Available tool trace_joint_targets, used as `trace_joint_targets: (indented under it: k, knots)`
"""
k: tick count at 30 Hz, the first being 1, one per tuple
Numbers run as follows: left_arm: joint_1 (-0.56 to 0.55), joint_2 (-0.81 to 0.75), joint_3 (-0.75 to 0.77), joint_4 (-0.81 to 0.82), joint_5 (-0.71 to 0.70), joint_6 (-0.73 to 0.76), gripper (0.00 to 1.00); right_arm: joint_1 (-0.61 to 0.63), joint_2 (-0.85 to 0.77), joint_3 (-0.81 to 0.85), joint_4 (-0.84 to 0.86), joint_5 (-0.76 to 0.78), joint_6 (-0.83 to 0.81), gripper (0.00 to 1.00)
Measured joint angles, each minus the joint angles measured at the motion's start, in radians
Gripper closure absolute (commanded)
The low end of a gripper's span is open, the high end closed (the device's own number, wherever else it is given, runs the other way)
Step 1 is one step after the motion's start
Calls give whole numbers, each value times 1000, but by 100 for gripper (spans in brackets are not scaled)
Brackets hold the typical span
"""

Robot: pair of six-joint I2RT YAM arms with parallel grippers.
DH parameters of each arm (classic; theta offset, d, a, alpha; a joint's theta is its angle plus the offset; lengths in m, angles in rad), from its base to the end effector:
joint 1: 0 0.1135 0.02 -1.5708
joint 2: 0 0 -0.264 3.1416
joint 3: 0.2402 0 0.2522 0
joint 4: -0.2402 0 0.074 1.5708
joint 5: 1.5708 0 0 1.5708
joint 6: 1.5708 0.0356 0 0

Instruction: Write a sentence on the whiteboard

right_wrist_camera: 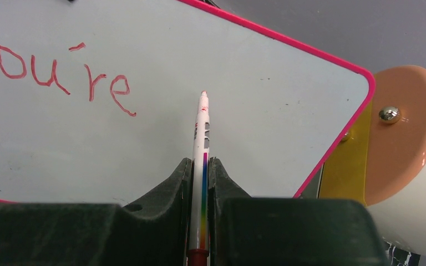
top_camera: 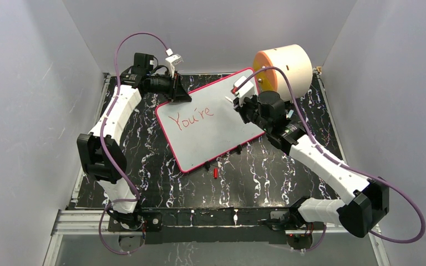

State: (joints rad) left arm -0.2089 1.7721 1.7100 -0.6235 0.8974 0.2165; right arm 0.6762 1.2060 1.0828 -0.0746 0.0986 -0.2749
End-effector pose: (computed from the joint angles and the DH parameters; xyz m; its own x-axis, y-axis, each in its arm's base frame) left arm 0.3811 -0.1092 0.3559 -0.4500 0.2323 -0.8623 0.8375 0.4451 -0.3171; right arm 0.2234 0.1747 0.3681 0.0011 -0.3454 -0.9384 -0.5686 0.7718 -0.2848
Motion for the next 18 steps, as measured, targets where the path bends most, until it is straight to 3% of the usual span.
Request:
trace_joint_targets:
  k: [18]
  knots:
    - [-8,-3,4,-7,-18,12,100,34,85,52,-111,54,-5,100]
